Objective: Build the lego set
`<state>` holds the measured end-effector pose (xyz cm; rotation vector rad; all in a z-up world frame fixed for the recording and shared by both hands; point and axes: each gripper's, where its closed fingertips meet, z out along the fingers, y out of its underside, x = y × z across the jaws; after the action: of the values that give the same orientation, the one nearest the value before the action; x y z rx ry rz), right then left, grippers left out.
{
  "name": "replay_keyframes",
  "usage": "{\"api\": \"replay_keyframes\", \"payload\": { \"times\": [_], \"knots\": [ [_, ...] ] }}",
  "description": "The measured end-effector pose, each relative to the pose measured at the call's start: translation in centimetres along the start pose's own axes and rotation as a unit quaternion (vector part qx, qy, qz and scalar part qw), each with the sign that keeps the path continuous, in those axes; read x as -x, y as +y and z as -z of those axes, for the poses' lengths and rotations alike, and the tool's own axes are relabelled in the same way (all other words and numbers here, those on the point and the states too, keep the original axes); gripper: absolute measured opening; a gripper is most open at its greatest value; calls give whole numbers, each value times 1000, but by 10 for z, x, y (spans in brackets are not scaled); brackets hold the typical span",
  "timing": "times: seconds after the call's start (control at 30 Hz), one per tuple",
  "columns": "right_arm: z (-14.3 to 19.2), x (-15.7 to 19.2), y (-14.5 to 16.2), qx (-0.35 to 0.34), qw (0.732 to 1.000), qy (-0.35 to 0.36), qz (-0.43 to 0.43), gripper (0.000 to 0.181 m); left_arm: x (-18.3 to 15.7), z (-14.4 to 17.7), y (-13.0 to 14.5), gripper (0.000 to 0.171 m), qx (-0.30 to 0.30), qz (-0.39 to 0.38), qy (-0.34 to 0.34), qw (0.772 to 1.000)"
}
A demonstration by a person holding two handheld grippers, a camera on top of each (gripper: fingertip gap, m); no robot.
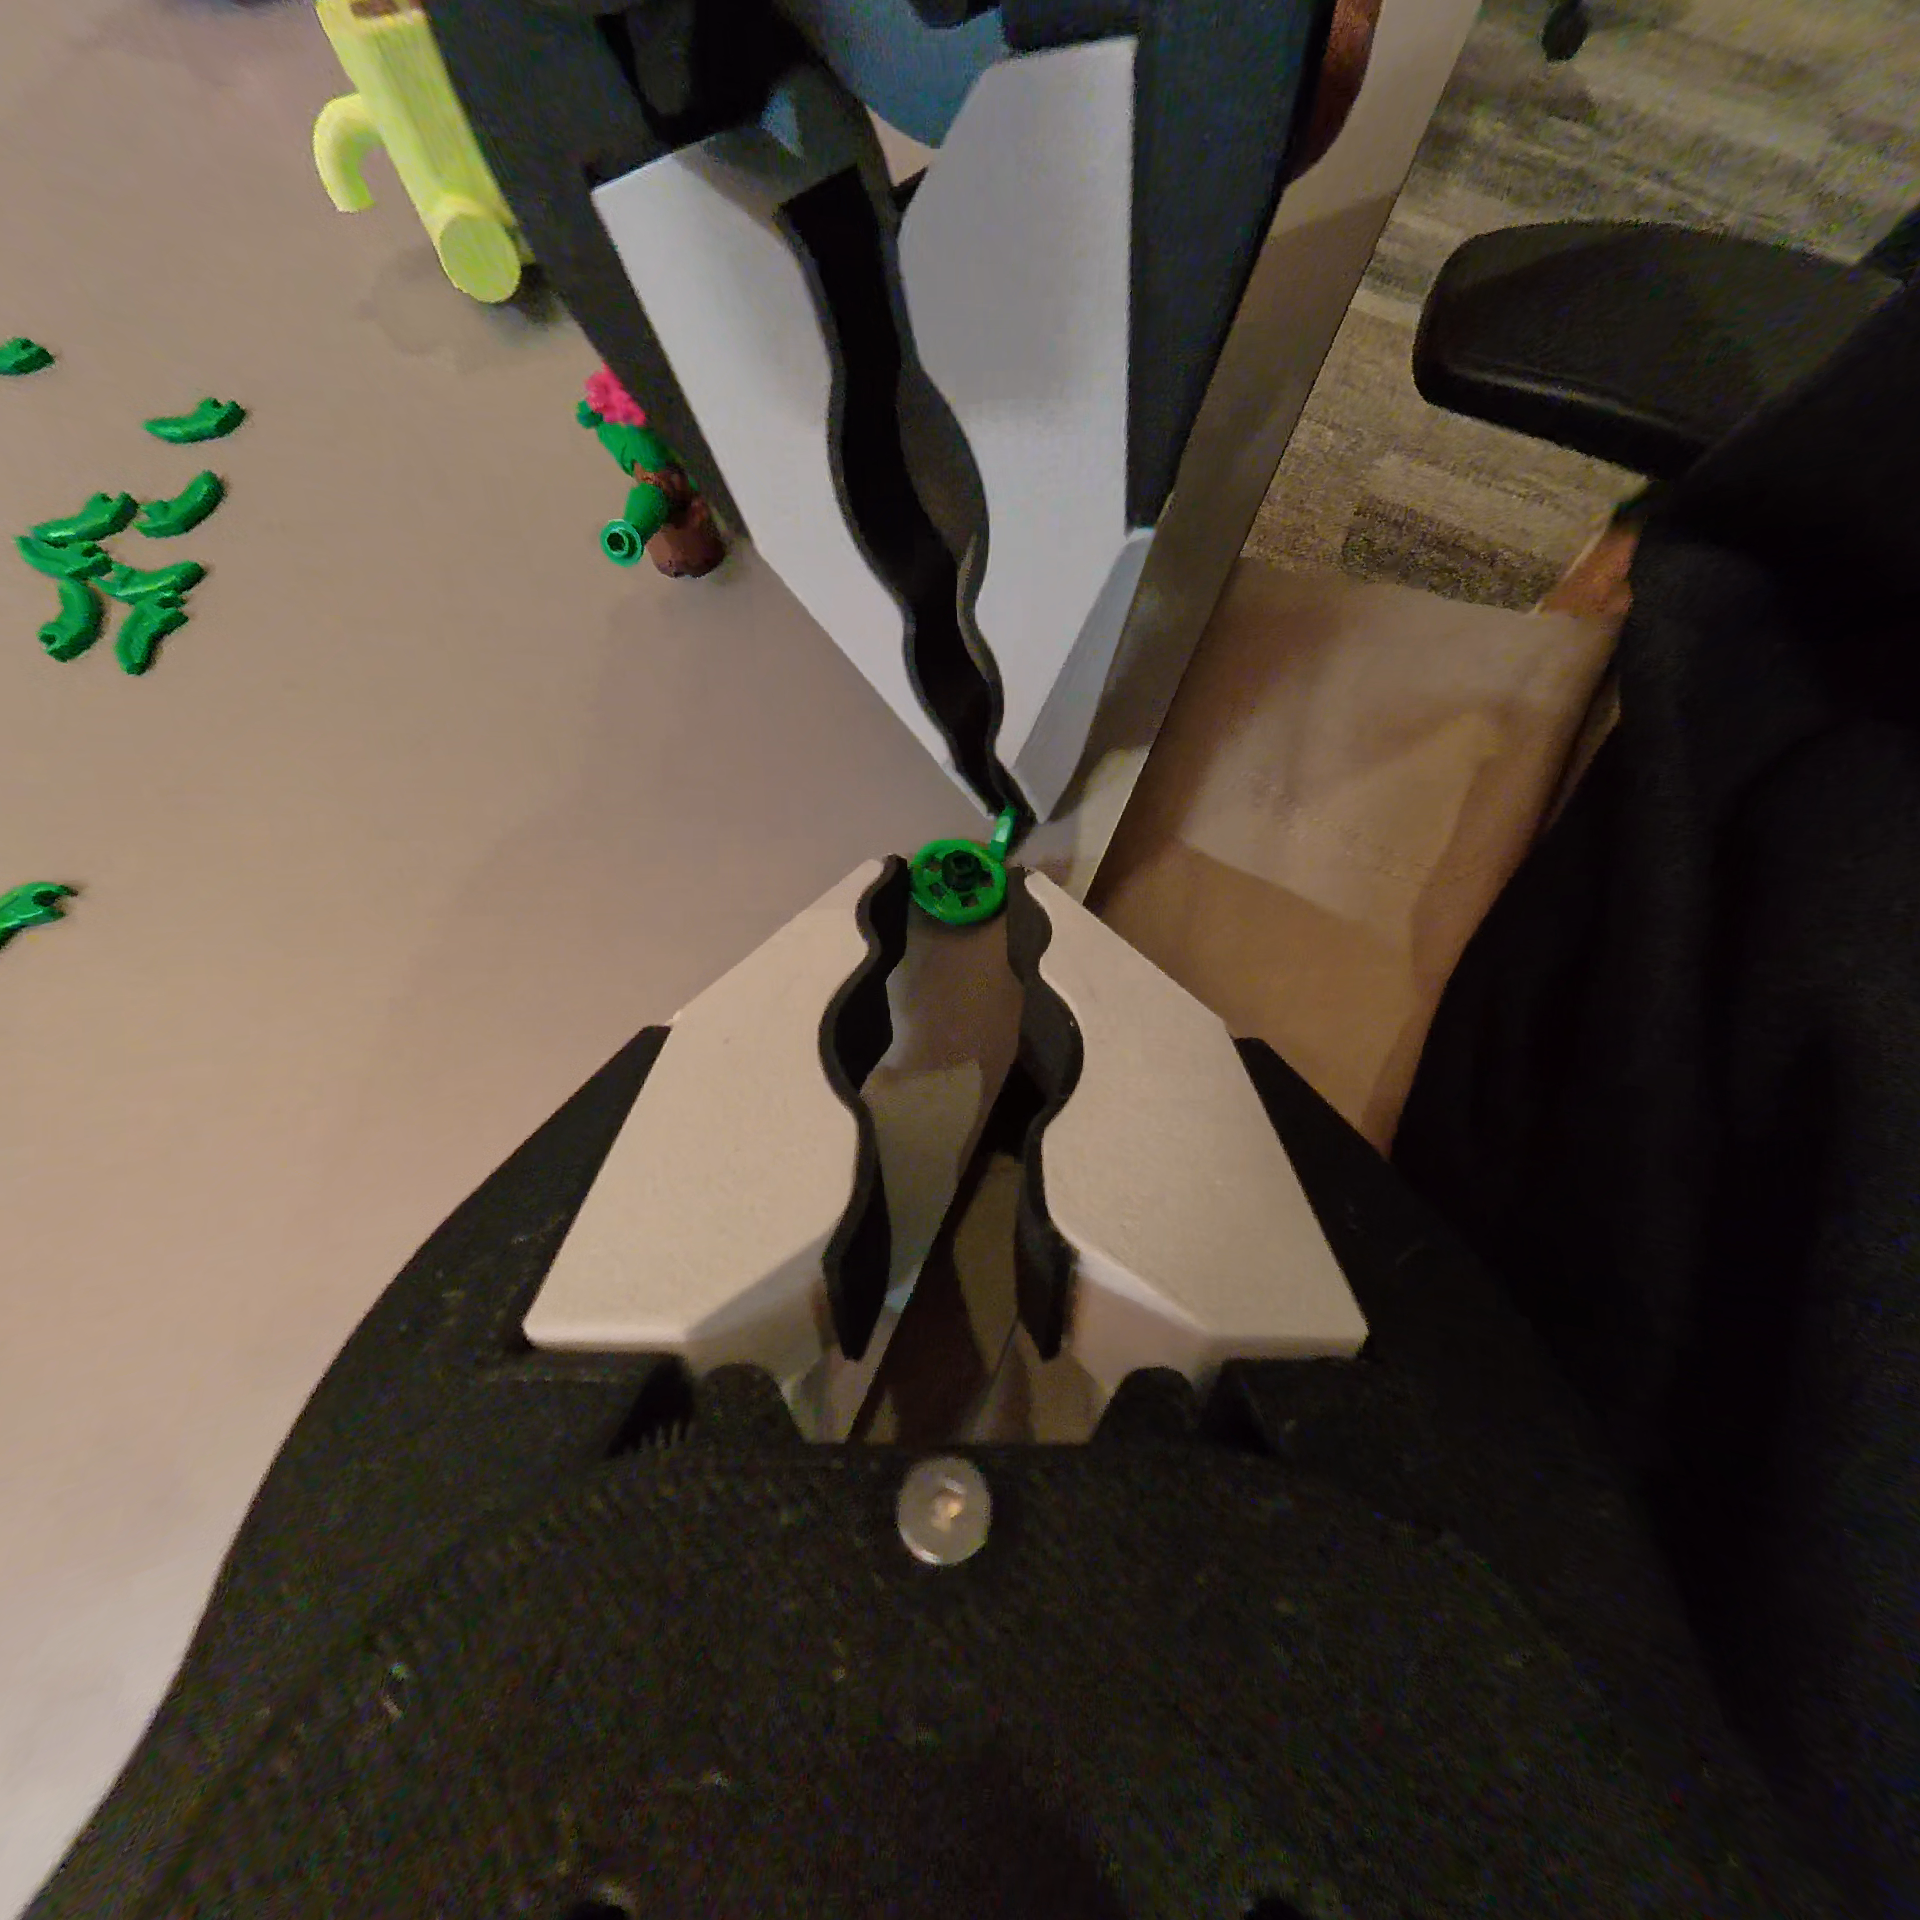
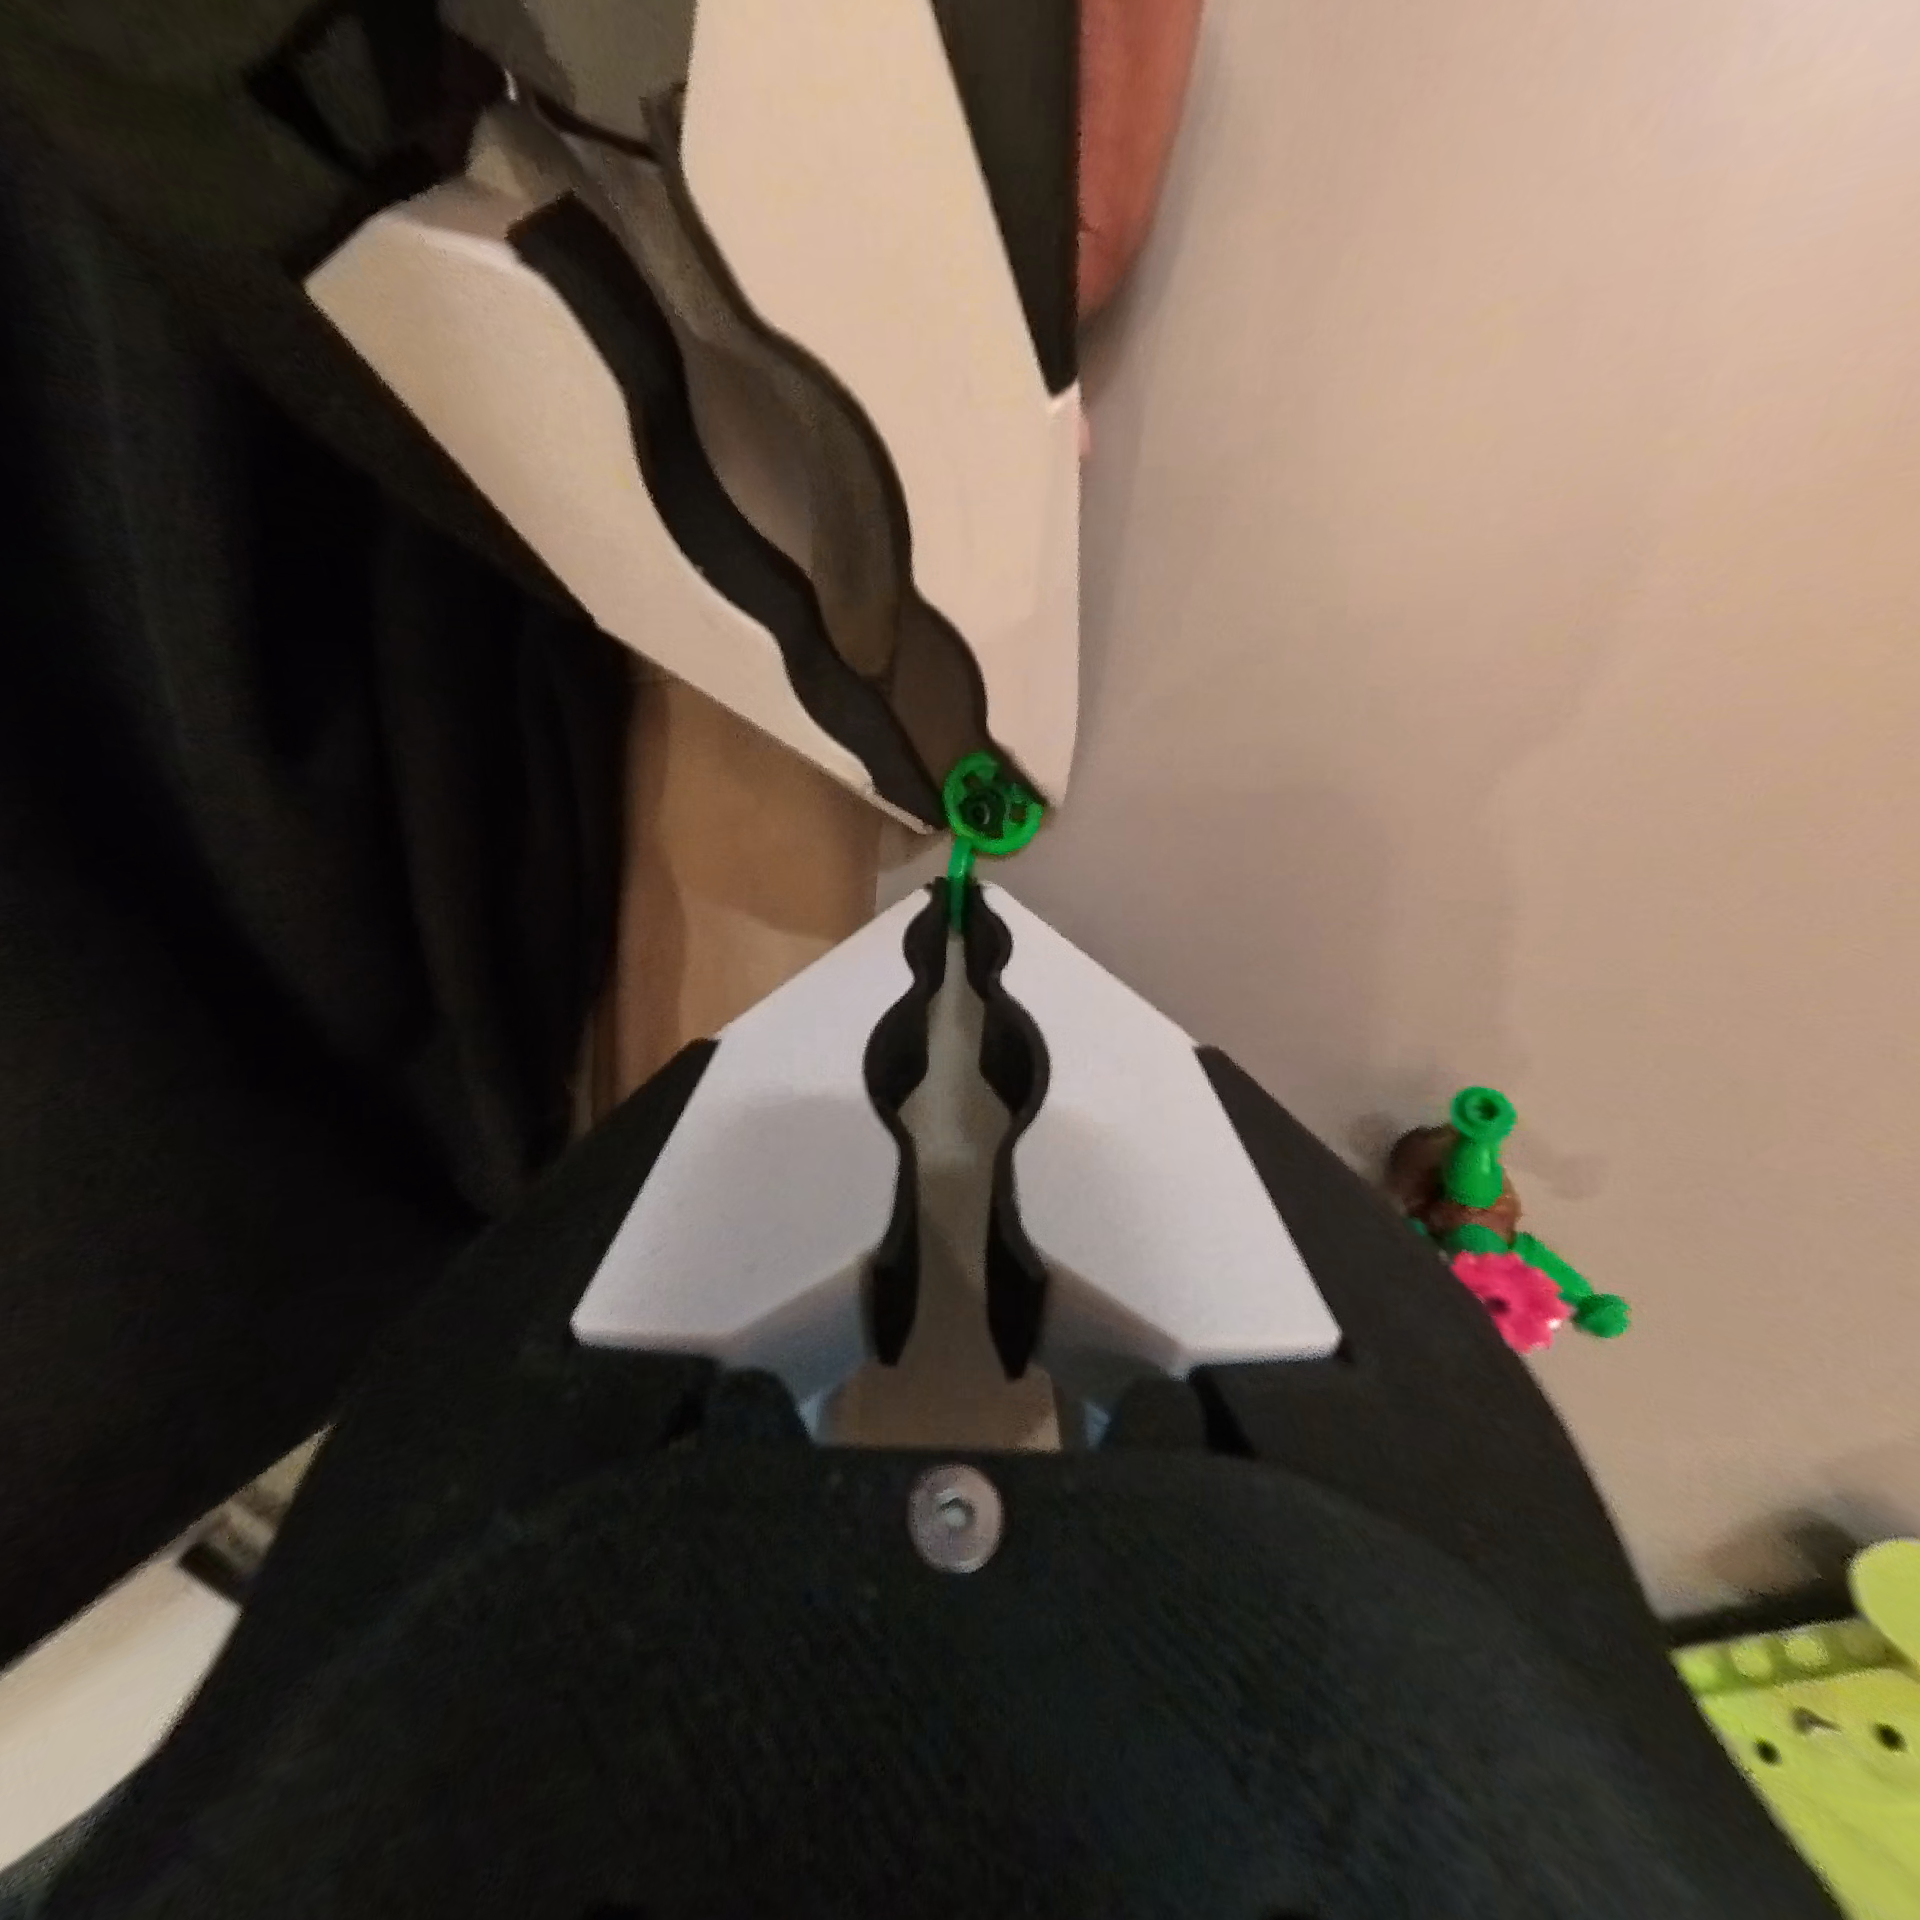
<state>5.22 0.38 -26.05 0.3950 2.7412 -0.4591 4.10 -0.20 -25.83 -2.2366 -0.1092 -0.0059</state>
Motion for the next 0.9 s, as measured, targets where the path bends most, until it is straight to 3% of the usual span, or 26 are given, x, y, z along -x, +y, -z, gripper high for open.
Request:
{"api": "replay_keyframes", "payload": {
  "times": [0.17,0.37,0.57,0.67,0.77,0.9],
  "knots": [
    [6,-1,0,-74,997,19,-12,0,-1,3,-1,19,-13,10,10,1000],
    [22,0,-5,-188,981,38,-35,0,13,9,4,43,-3,13,-29,999],
    [34,18,-15,-257,965,35,-21,0,-8,30,-44,20,-142,77,45,986],
    [42,27,-20,-283,958,45,-1,0,-15,29,-44,19,-138,83,73,984],
    [47,31,-21,-296,954,53,5,0,-27,32,-45,3,-146,65,100,982],
    [51,40,-22,-311,950,20,-6,0,-36,31,-47,0,-149,49,110,981]
  ]
}}
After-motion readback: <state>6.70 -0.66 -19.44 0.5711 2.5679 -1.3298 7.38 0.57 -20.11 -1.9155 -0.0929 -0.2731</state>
